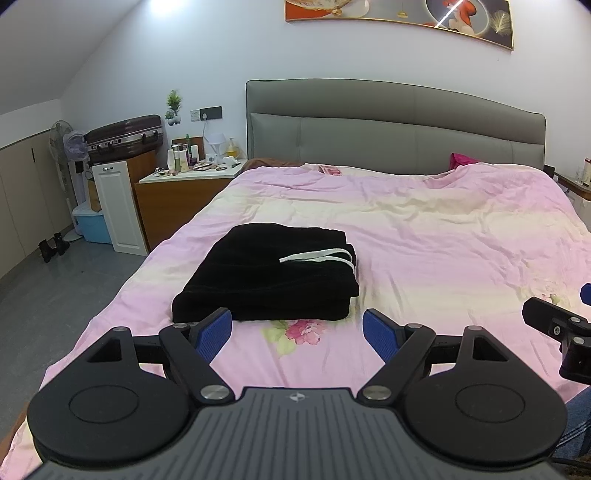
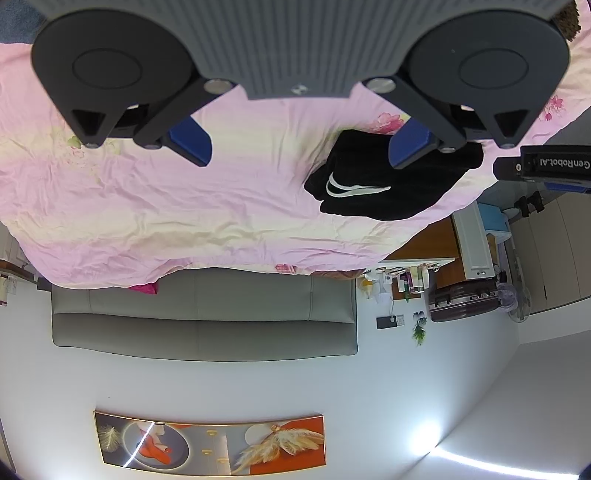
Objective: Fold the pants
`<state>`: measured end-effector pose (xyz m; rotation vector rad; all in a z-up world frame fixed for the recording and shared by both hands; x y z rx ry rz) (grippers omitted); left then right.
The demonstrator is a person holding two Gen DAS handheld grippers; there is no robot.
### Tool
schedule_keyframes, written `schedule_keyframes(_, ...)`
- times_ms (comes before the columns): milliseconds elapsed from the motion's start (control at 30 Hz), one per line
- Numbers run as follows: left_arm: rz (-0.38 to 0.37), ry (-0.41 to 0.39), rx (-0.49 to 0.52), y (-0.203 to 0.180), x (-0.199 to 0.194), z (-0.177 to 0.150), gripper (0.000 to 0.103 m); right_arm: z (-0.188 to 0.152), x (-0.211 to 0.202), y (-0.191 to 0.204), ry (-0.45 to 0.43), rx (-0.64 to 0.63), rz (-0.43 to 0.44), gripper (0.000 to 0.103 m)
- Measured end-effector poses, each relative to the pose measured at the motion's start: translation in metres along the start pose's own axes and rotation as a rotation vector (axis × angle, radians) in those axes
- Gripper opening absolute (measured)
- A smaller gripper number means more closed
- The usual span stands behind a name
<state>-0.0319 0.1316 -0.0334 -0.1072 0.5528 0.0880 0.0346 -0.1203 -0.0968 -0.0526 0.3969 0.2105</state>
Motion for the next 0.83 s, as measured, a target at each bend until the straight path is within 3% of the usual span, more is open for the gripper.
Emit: schedule_keyframes(833,-0.020,-0.028,0.040,-0.0073,-0.0062,0.0009,0.094,0.0042,-0.0058,0.0043,0.016,0.022,-0.011,0.098)
Point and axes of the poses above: each gripper's, at about its wrist camera, not at the fingertips, and x roughly the way its jaws point, y to its left, z to its top, the point moved 1 cm from there along x, roughly the way its jaws point, and after that the axes turned 11 degrees about -z, right-handed, at the moved point
